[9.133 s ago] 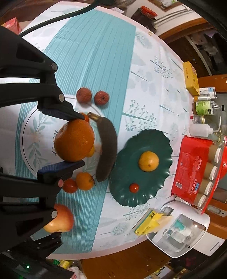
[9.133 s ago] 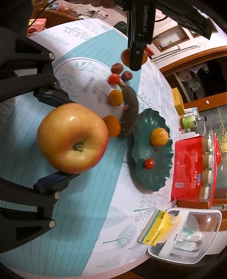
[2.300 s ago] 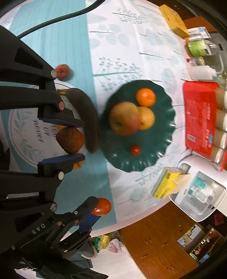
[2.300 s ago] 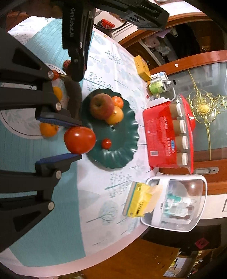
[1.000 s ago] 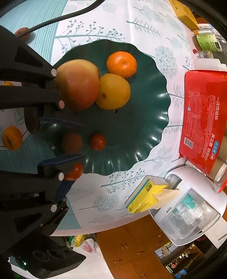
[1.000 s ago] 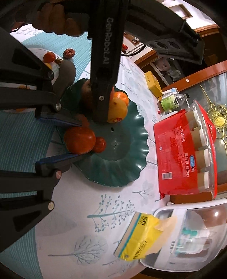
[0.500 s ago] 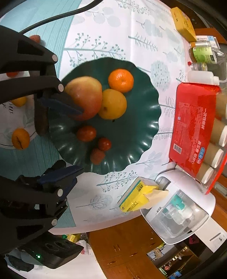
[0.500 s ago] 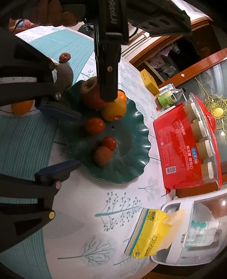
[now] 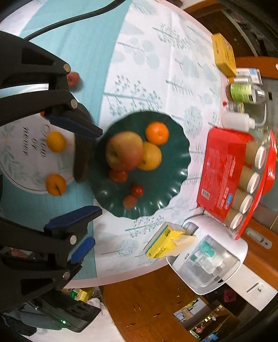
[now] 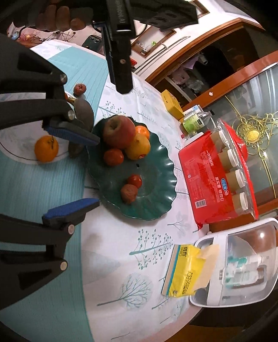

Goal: Organize fruits
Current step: 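Withdraw both open tools from the plate back toward the mat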

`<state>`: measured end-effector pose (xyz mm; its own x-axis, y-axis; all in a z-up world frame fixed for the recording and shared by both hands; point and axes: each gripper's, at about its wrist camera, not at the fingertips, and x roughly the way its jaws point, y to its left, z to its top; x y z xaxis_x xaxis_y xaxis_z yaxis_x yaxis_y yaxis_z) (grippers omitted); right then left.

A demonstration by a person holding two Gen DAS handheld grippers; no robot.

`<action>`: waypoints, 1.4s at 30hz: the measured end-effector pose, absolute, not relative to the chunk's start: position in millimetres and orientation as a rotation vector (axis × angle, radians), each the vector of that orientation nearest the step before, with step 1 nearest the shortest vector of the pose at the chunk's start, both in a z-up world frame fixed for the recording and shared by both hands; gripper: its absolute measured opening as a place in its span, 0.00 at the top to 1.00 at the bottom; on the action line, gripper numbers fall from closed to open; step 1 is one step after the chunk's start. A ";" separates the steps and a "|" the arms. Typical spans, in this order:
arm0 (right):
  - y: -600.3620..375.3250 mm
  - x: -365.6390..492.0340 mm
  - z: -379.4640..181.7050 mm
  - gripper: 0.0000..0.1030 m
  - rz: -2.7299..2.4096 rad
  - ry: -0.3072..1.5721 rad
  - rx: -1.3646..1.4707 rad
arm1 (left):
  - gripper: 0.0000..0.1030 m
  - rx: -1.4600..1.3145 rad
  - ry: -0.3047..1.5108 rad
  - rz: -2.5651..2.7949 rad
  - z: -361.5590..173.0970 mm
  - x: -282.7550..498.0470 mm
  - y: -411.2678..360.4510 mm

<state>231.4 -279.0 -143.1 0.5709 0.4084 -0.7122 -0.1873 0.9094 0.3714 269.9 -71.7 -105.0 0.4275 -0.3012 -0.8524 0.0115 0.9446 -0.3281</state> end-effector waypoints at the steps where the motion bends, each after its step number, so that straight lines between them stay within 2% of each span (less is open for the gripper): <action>1: -278.3 227.8 -141.5 0.49 0.353 0.898 0.268 | 0.37 -0.296 1.114 -0.191 -105.0 266.4 -67.8; 6: -273.4 213.7 -139.4 0.49 0.343 0.905 0.265 | 0.36 -0.314 1.093 -0.141 -102.1 243.1 -40.1; 9: -268.3 203.7 -140.1 0.49 0.337 0.914 0.260 | 0.31 -0.312 1.088 -0.119 -101.7 233.4 -26.1; 17: -251.4 183.8 -147.7 0.49 0.304 0.947 0.276 | 0.30 -0.281 1.132 -0.102 -111.1 220.7 7.6; 36: -222.0 168.7 -174.9 0.49 0.095 0.975 0.399 | 0.30 0.059 1.267 -0.198 -145.0 237.4 45.9; 42: -213.3 170.3 -185.3 0.49 0.025 0.980 0.427 | 0.23 0.088 1.329 -0.259 -163.4 246.4 51.7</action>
<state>170.3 -213.3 -185.3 0.5634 0.2103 -0.7990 0.1695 0.9171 0.3609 246.4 51.7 -163.4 0.2154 -0.1366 -0.9669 0.2364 0.9680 -0.0841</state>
